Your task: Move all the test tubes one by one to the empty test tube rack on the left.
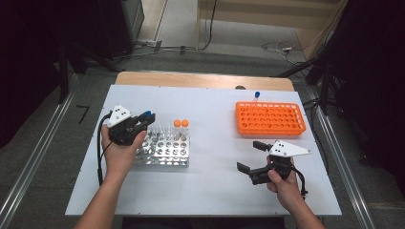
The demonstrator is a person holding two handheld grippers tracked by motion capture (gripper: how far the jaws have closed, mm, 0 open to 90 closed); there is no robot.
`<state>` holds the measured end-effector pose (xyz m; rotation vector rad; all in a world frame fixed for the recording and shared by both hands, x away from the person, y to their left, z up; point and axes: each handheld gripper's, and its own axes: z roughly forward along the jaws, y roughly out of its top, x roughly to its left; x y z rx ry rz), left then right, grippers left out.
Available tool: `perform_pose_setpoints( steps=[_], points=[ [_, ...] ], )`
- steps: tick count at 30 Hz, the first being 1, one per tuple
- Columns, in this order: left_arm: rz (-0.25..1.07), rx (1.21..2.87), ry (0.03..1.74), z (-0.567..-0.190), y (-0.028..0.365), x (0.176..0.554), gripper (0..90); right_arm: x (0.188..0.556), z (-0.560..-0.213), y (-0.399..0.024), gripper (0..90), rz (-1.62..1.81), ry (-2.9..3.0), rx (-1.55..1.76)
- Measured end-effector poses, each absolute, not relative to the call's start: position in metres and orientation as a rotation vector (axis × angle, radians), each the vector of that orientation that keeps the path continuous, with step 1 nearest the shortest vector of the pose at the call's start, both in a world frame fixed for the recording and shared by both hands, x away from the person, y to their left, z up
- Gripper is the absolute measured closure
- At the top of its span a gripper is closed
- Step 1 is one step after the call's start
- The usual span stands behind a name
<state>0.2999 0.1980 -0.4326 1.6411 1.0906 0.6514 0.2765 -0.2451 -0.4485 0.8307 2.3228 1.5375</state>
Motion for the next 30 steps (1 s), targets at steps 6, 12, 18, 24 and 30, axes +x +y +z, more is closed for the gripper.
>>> perform_pose_setpoints(
  steps=[6,12,18,24,30],
  points=[
    [0.641,1.667,1.092,-0.435,0.197,0.298,69.8,0.277,-0.449,-0.246,0.0,1.539,2.32,0.837],
    [0.578,1.613,1.141,-0.435,0.203,0.291,50.3,0.279,-0.448,-0.248,0.0,1.55,2.308,0.853],
    [0.561,1.6,1.126,-0.435,0.203,0.276,25.1,0.28,-0.448,-0.249,0.0,1.543,2.301,0.861],
    [0.504,1.605,1.063,-0.434,0.195,0.259,6.6,0.283,-0.446,-0.251,0.0,1.54,2.289,0.864],
    [0.461,1.607,0.989,-0.432,0.186,0.244,0.0,0.289,-0.443,-0.253,0.0,1.531,2.267,0.905]
  ],
)
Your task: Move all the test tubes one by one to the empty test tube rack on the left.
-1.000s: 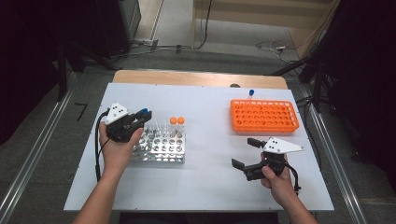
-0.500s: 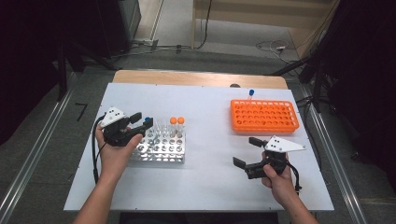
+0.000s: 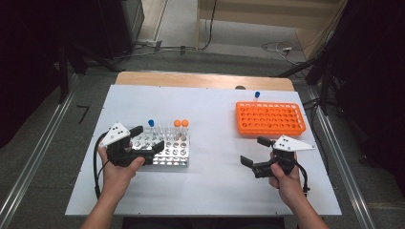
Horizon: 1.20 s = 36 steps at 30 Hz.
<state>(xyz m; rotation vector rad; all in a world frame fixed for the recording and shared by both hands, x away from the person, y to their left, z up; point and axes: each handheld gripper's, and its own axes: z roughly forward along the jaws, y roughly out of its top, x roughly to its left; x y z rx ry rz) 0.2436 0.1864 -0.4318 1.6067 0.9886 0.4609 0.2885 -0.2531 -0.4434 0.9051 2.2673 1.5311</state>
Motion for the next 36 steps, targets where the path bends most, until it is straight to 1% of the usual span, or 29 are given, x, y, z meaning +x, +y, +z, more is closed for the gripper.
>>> perform_pose_setpoints(
  steps=[7,16,21,24,28,29,31,36],
  points=[
    [0.439,1.621,0.915,-0.43,0.173,0.228,0.0,0.302,-0.441,-0.258,0.0,1.506,2.226,0.959],
    [0.414,1.641,0.9,-0.437,0.165,0.222,0.0,0.333,-0.434,-0.261,0.0,1.473,2.139,1.065],
    [0.406,1.637,0.909,-0.439,0.164,0.223,0.0,0.359,-0.433,-0.26,4.4,1.404,2.1,1.114],
    [0.407,1.641,0.91,-0.44,0.164,0.223,0.0,0.377,-0.434,-0.258,8.2,1.352,2.08,1.149],
    [0.407,1.641,0.905,-0.44,0.164,0.222,0.0,0.399,-0.435,-0.257,21.4,1.317,2.033,1.224],
    [0.404,1.64,0.903,-0.44,0.164,0.222,0.0,0.404,-0.436,-0.256,23.1,1.304,2.023,1.231],
    [0.398,1.632,0.904,-0.44,0.165,0.222,0.0,0.413,-0.437,-0.254,23.7,1.269,2.006,1.262],
    [0.397,1.632,0.904,-0.44,0.166,0.221,0.0,0.436,-0.445,-0.25,32.7,1.211,1.993,1.294]
  ],
)
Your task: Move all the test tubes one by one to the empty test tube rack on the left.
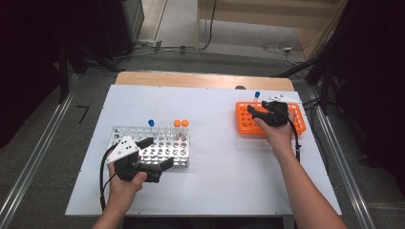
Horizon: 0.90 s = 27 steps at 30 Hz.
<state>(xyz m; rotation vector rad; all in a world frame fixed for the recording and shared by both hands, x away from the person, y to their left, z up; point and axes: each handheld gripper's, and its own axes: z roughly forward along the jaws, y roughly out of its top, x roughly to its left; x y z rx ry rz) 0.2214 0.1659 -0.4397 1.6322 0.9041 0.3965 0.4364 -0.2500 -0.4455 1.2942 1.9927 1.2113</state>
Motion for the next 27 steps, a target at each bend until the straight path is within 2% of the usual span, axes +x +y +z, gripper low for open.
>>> perform_pose_setpoints(
  steps=[5,17,22,27],
  points=[
    [0.398,1.627,0.904,-0.439,0.168,0.222,0.0,0.453,-0.451,-0.249,44.0,1.189,1.993,1.344],
    [0.395,1.625,0.907,-0.439,0.17,0.222,0.0,0.47,-0.456,-0.238,61.3,1.048,1.989,1.413],
    [0.395,1.628,0.915,-0.439,0.17,0.222,0.0,0.475,-0.456,-0.237,73.8,0.956,1.985,1.468],
    [0.398,1.63,0.911,-0.438,0.168,0.221,0.0,0.473,-0.454,-0.238,75.0,0.983,1.977,1.442]
  ],
)
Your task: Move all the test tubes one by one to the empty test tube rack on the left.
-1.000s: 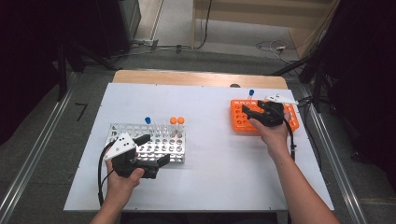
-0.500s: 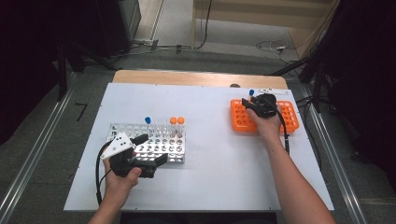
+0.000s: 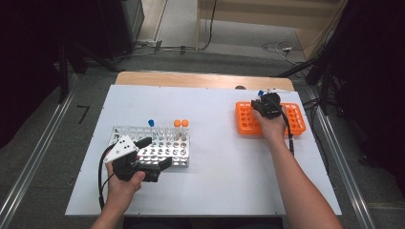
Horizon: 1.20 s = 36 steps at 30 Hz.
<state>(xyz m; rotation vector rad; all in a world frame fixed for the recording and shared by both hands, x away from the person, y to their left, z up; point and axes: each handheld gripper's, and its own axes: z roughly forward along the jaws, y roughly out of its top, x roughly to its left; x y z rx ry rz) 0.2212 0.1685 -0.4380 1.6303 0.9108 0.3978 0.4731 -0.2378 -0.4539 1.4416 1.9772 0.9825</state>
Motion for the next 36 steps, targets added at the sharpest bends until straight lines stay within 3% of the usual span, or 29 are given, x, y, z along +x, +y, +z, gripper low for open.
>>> perform_pose_setpoints(
  steps=[12,36],
  points=[
    [0.395,1.649,0.894,-0.437,0.162,0.222,0.0,0.443,-0.434,-0.251,75.1,1.191,1.915,1.293],
    [0.356,1.687,0.785,-0.426,0.122,0.223,1.5,0.308,-0.415,-0.246,75.1,1.47,2.142,0.975]
  ],
)
